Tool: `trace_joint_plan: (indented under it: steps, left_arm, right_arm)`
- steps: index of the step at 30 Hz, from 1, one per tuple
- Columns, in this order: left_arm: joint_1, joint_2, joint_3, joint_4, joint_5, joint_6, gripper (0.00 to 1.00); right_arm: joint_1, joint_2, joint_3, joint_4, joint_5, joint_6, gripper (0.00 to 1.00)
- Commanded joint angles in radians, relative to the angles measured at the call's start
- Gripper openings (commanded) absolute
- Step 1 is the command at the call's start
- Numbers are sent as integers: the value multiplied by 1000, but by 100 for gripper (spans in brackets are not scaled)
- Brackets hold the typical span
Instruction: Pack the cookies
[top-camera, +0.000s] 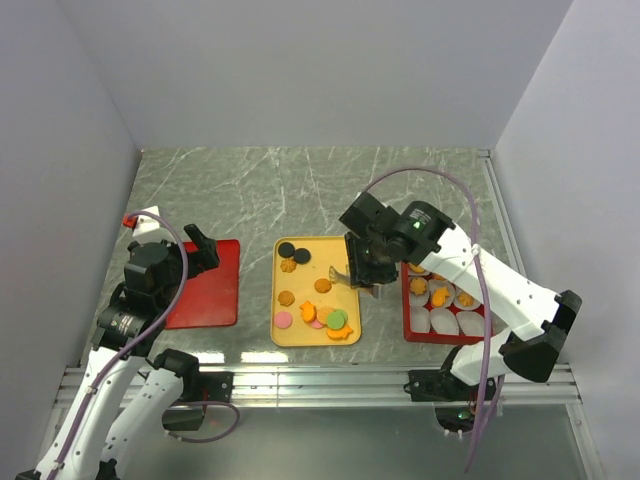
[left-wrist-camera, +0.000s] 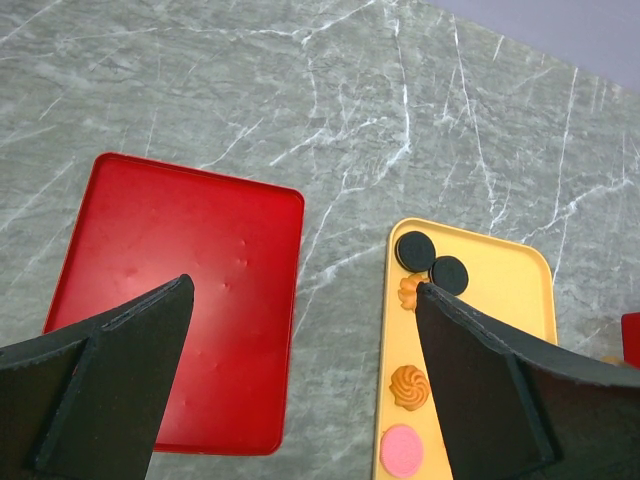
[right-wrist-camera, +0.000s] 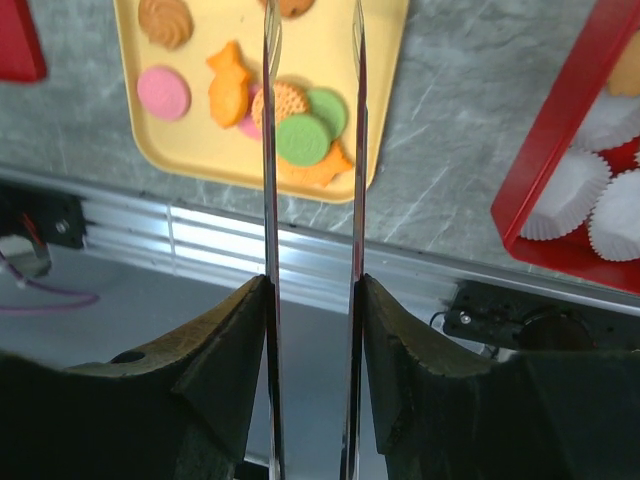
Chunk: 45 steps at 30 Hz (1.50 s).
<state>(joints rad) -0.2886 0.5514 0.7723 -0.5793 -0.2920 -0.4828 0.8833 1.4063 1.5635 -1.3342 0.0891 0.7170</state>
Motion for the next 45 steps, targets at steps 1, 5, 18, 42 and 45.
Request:
trace_joint_plan:
  steps: [1,5,18,42,45]
  left_arm:
    - [8,-10,2,41,14,15,99]
    - [11,-7,2,42,17,16,99]
    - [29,-10,2,42,24,18,99]
    - [54,-31,5,38,8,12,99]
    - [54,-38,4,38,7,10,99]
  right_arm:
    - [54,-7,-11,-14,11,15,49]
    - [111,16,-2,-3,-3,1,50]
    - [227,198,148,-26,-5,-37,52]
    - [275,342,225,-83,-20,-99,54]
    - [279,359,233,-97,-8,-103,54]
